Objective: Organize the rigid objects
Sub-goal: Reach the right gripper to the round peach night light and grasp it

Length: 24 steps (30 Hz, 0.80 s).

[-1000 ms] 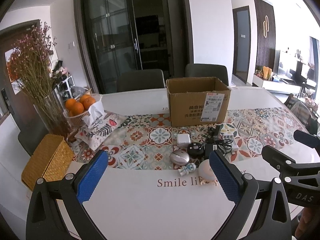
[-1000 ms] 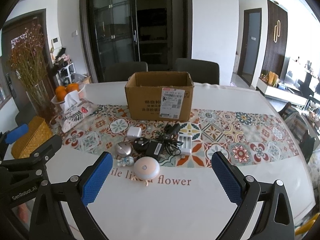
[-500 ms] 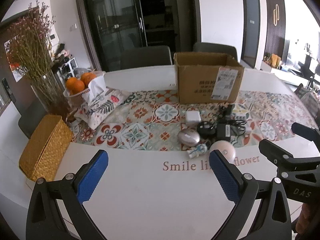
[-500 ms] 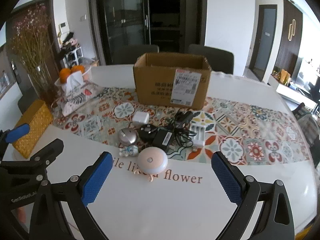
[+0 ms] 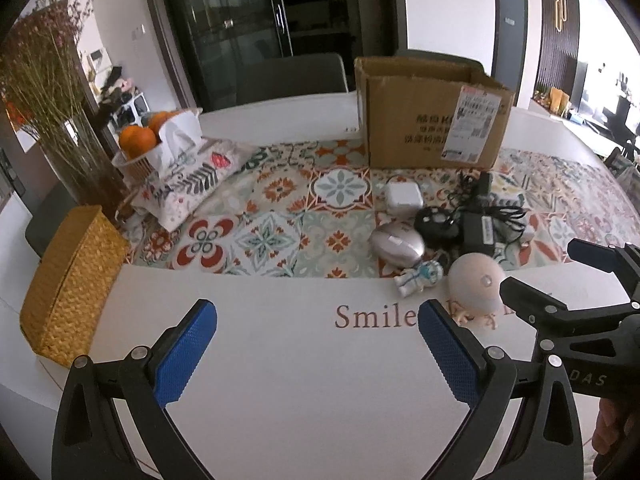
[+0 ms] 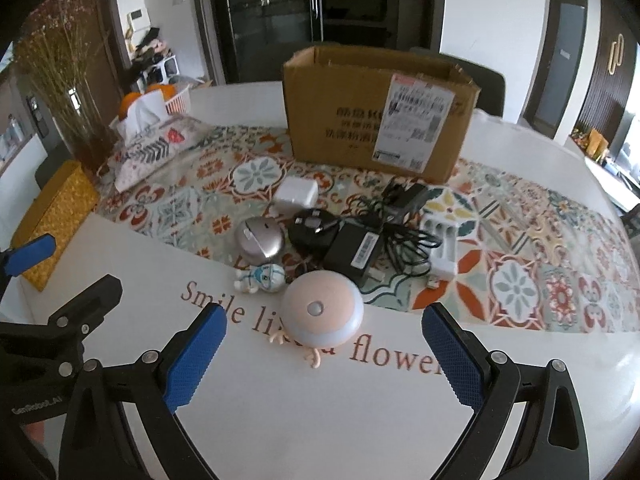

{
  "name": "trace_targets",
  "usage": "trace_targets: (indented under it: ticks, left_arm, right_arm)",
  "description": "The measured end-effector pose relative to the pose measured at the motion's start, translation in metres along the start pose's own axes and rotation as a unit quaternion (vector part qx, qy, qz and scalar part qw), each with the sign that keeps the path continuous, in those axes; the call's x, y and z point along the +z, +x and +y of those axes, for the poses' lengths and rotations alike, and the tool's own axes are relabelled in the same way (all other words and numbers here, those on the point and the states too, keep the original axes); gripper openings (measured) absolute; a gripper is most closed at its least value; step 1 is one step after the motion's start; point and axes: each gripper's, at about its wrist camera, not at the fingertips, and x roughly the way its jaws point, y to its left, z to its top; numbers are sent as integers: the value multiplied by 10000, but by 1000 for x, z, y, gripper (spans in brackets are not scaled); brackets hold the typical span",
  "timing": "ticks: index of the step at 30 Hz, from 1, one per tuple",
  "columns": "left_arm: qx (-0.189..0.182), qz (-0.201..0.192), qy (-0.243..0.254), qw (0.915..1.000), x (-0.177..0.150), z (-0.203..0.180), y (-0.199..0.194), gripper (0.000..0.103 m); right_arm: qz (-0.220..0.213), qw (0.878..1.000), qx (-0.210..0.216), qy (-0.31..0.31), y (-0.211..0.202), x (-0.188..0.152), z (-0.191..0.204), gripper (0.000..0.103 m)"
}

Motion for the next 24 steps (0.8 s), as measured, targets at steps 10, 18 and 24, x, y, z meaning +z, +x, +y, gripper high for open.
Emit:
trace_targets:
  ticks: [10, 18, 24]
  left_arm:
    - [78, 345, -8, 9994, -8, 2, 42, 102]
    - [102, 554, 9, 9984, -13, 2, 67, 102]
    - [116, 621, 64, 9980, -14, -1, 77, 102]
  right_arm:
    - [436, 9990, 73, 15, 53, -3, 3, 97]
    - [624, 9980, 49, 63, 83, -7, 2, 91]
    - [698, 9975, 32, 65, 97, -10, 1, 82]
